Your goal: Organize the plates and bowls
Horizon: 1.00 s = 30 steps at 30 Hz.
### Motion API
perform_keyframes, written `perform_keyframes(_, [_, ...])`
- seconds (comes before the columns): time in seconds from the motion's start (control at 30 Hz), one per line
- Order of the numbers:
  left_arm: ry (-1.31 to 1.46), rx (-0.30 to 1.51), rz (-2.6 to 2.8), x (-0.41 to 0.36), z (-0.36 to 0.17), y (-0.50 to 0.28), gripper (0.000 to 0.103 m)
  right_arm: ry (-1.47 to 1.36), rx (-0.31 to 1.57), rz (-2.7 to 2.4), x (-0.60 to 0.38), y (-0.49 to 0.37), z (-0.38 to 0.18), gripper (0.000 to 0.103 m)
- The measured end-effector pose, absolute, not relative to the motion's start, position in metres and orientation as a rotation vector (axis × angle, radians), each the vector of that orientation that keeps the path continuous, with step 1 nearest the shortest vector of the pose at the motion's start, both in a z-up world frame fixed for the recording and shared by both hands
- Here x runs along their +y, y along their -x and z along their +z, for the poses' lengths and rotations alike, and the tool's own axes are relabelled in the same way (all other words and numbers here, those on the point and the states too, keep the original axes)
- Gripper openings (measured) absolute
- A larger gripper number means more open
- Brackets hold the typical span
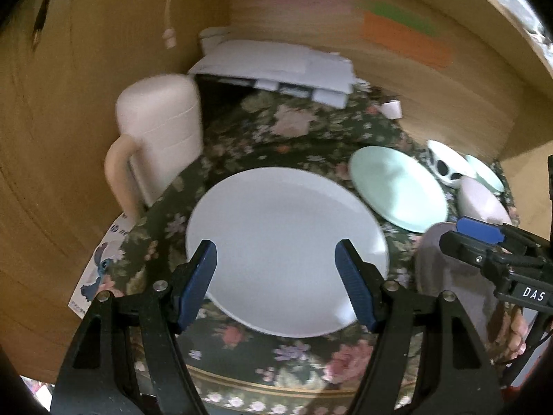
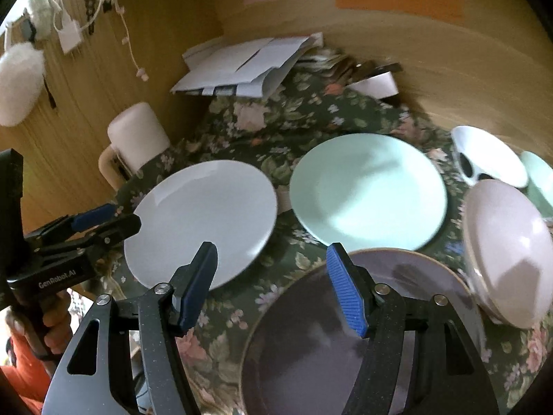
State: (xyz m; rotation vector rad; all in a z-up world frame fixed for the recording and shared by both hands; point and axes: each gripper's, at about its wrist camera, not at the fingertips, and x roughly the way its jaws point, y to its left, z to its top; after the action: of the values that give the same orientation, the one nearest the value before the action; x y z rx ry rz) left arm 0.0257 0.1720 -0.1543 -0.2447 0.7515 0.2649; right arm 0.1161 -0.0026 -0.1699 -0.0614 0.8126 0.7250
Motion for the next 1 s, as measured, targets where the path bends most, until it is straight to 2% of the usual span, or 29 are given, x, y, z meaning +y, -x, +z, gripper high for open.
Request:
perform_keyframes(0.47, [0.320,0.840,0.285,0.219,-0.191,-0.038,0.071,0.103,0.962,0.766,0.049,-0.151,-0.203,0.062])
perform_keyframes(0.6, [0.331,0.841,0.278,0.226,-0.195,-0.039,0.070,0.094,1.005,0.770,0.056,-0.160,-0.212,0.049])
perform_keyframes(0.73, [0.350,0.847,0.273,0.232,-0.198,-0.042,0.058,0.090,1.031,0.769,0.062,-0.165,-0.218,0.039])
perform_keyframes(0.8, [0.364,0.853,0.264,0.234,-0.200,-0.043,0.053,0.096,1.034,0.763,0.064,-0.167,-0.220,0.037])
perform_keyframes(0.87, [0.373,0.861,0.249,0.235,-0.202,-0.045,0.043,0.100,1.033,0.758,0.066,-0.168,-0.221,0.035])
perform_keyframes(1.0, [0.389,0.876,0.233,0.237,-0.205,-0.048,0.035,0.088,1.048,0.755,0.066,-0.173,-0.225,0.029])
